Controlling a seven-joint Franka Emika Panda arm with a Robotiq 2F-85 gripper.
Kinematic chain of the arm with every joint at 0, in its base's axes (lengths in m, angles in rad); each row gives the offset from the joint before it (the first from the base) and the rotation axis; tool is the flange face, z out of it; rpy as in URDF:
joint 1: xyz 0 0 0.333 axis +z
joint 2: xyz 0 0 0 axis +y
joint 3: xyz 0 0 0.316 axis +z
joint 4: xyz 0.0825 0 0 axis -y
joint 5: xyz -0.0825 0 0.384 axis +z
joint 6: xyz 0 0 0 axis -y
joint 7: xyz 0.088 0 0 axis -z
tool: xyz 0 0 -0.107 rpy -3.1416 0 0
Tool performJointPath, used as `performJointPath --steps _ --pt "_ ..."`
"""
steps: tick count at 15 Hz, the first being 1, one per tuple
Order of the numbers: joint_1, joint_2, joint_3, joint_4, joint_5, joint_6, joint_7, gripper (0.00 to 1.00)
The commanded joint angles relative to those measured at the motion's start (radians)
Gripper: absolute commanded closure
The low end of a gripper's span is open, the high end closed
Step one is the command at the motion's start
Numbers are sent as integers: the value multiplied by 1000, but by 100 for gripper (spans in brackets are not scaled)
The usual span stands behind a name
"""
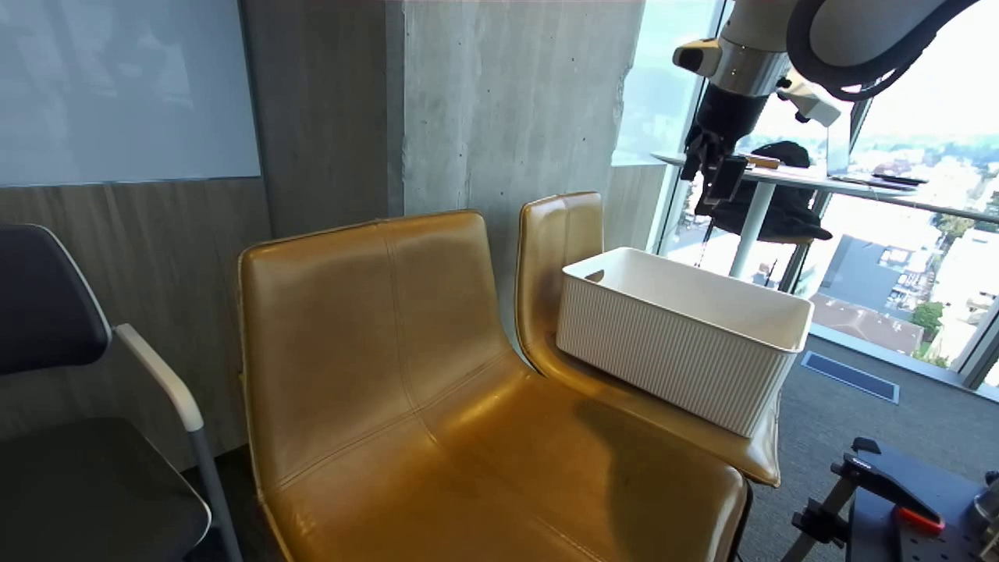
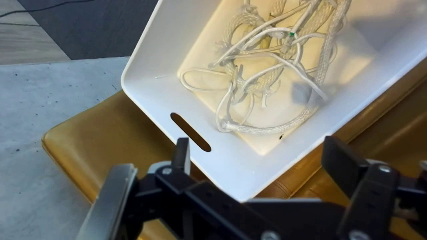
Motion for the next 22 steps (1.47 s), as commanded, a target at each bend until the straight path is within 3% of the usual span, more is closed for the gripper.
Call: performJointPath --steps 1,3,7,9,10,11,14,22 --pt "-99 92 111 140 115 -39 -268 0" --pt "-168 131 174 173 160 -38 -414 0" --pt "-378 185 348 199 202 -50 -696 0" --pt "-442 181 397 188 232 -78 -836 0" --pt "-446 164 392 169 258 -96 -907 0" --pt "-306 161 234 164 285 -41 -829 0" --pt "-258 164 167 166 318 -43 -853 0" --pt "-205 175 120 151 321 -8 -876 0"
